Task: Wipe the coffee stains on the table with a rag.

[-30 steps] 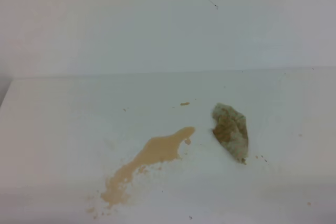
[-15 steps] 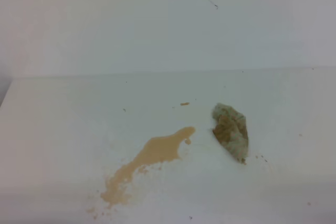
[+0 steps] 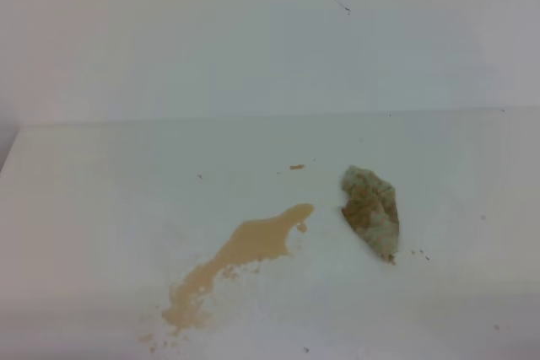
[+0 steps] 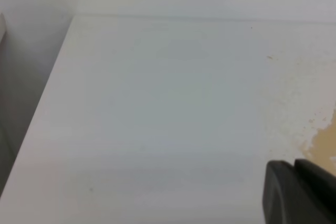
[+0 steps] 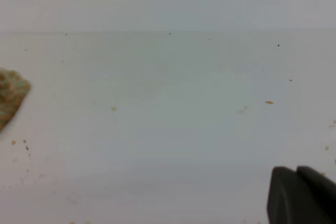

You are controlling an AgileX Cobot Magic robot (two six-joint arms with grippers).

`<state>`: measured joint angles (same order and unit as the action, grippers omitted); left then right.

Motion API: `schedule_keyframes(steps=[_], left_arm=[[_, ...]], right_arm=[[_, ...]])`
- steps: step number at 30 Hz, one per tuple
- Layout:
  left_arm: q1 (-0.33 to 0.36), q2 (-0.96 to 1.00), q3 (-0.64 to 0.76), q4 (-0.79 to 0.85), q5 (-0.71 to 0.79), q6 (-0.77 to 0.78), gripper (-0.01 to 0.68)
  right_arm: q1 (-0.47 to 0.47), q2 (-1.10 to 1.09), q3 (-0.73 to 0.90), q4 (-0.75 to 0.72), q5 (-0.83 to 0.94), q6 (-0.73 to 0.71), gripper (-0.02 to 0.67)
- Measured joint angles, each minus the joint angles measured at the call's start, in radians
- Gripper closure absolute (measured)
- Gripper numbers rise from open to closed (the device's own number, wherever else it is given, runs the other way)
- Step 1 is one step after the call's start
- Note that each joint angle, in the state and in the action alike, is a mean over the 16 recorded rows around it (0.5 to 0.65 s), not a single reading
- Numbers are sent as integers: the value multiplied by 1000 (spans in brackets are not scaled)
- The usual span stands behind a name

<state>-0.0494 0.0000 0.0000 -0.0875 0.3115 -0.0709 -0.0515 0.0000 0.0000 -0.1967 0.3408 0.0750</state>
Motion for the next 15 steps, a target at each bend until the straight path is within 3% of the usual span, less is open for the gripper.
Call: schedule_keyframes(steps=[15], left_arm=[[0,0,2,0,-1,0,675]], right_arm=[[0,0,0,17,-106,19,652]])
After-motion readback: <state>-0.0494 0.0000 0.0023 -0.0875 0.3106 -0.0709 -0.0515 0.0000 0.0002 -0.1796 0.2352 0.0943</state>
